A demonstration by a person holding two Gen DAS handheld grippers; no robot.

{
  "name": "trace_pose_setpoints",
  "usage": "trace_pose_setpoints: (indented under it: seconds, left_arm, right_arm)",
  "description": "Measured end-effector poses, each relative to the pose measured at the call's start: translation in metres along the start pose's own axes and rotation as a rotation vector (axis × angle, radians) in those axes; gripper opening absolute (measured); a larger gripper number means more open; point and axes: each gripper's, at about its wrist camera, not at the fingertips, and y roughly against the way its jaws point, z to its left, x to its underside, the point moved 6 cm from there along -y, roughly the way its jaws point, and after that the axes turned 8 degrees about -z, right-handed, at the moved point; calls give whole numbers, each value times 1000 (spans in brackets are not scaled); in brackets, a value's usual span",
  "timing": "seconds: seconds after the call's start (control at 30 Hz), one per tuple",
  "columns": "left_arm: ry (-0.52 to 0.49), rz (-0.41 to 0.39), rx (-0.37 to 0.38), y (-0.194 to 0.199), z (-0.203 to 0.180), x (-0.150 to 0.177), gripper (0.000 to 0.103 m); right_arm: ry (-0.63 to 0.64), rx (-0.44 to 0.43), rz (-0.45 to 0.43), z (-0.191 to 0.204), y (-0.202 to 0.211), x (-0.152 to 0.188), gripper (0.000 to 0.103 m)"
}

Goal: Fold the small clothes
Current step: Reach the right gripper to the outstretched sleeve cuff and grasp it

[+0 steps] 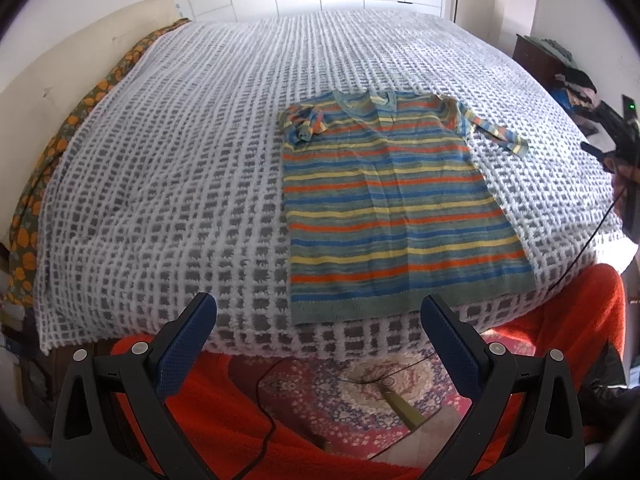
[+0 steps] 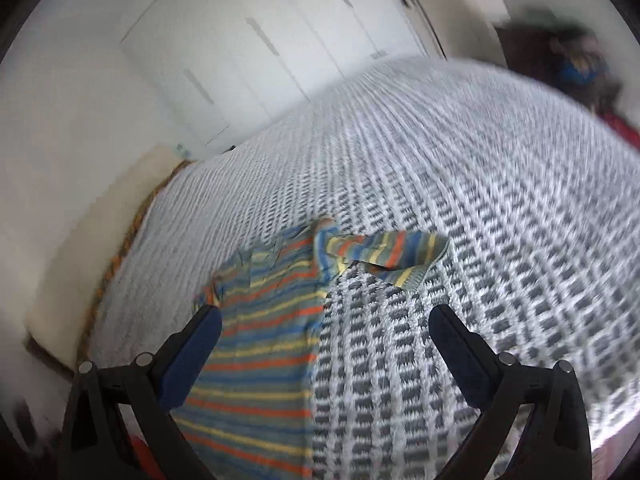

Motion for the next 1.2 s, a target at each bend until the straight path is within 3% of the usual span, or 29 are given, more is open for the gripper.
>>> trace_pose_setpoints:
  seconds: [0.1,0.3,0.4,0.47,0.5,0.53,0.57,0.73,0.9,0.97,1.03,1.1,1.2]
  left_arm:
    - [5,21,-24,-3,0,1,102]
    - [28,75,-72,-18,6,-2,102]
    - [22,97,-75,-27,1,-4,102]
    - [14,107,-71,-33,-3,-5,102]
    - [8,113,-69,-36,-5,-6,102]
    - [1,120,-67,-39,-8,-6,102]
    - [-7,127,-66,-41,-10,-6,102]
    - [-34,136,-60,-48,-20,-7,102]
    - [-36,144,-57,-53,-24,-8,102]
    - [-40,149,-54,-54,-26,-9,102]
    - [-48,142,-56,-53,-27,-10,102]
    - [-47,132,-60,-52,-27,-11,102]
    - [-41,140,-55,-53,-26,-10,102]
  right_arm:
    - [-244,-29,31,-69,-70,-29,84]
    - [-388,65,101,-124,-166,-34,65]
    - [-393,150,164,-136,-195,-23,55]
    - [-402,176,157,-140,-202,-20,53]
    - [-405,162,155,-139,-205,-20,43]
    - [-399,143,172,-136,-208,-21,17]
    - [-378,136,185,-133,-210,-24,9]
    - [-233,131,109,-113,-193,-70,9]
    - [-148,245,5,-126,-170,-112,9]
    - [-110,277,-15,-133,-168,-115,22]
    - [-78,338,8,-142,-166,-114,68]
    - [-136,326,-10,-151,-160,-111,68]
    - [-329,281,-4,-177,-141,-89,68]
